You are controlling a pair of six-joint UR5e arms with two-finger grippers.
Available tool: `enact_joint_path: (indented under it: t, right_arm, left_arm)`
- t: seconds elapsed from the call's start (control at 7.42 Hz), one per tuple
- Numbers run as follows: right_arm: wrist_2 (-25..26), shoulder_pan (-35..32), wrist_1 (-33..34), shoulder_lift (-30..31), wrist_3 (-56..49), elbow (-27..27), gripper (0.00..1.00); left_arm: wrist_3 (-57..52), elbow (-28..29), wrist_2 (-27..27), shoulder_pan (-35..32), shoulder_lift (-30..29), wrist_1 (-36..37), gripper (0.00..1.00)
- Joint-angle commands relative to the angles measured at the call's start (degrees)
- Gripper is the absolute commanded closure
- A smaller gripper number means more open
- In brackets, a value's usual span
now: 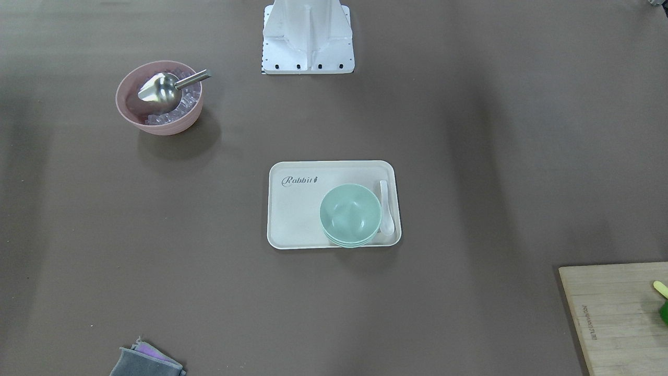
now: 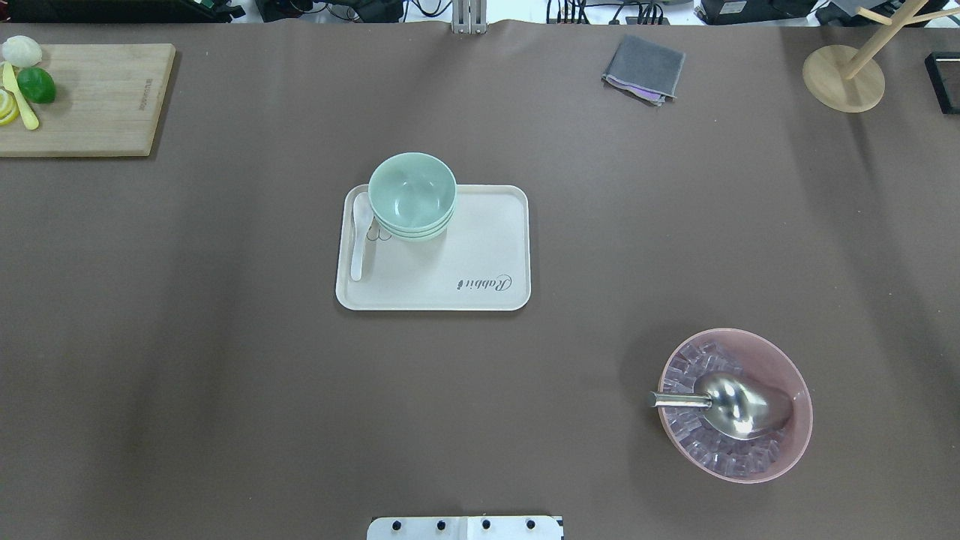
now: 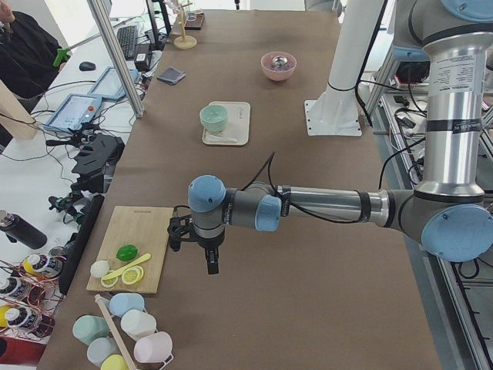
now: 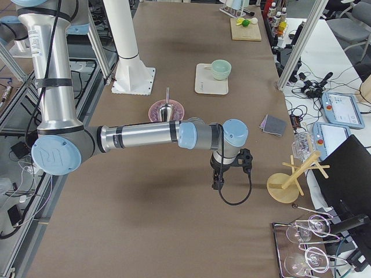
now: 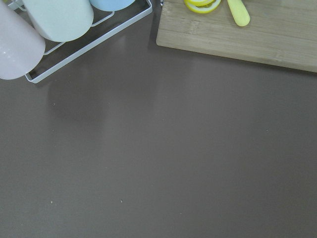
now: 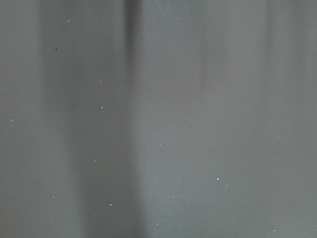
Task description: Stack green bowls together
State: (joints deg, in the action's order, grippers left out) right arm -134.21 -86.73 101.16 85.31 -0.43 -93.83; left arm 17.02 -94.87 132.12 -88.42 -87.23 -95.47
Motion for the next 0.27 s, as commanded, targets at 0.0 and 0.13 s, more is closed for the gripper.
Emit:
enact_joint_path:
  t: [0.0,0.13]
  right_arm:
    - [0.0,-0.02,-0.09,-0.14,-0.01,0.05,0.0]
    - [0.0,-0.02,-0.09,-0.14,-0.01,-0.03,0.0]
  left_arm:
    - [-0.06,0.04,-0.02,0.0,0.13,-0.07,0.02]
    - [-0.15,0.04,-0.02,0.0,0.13,-0.07,0.02]
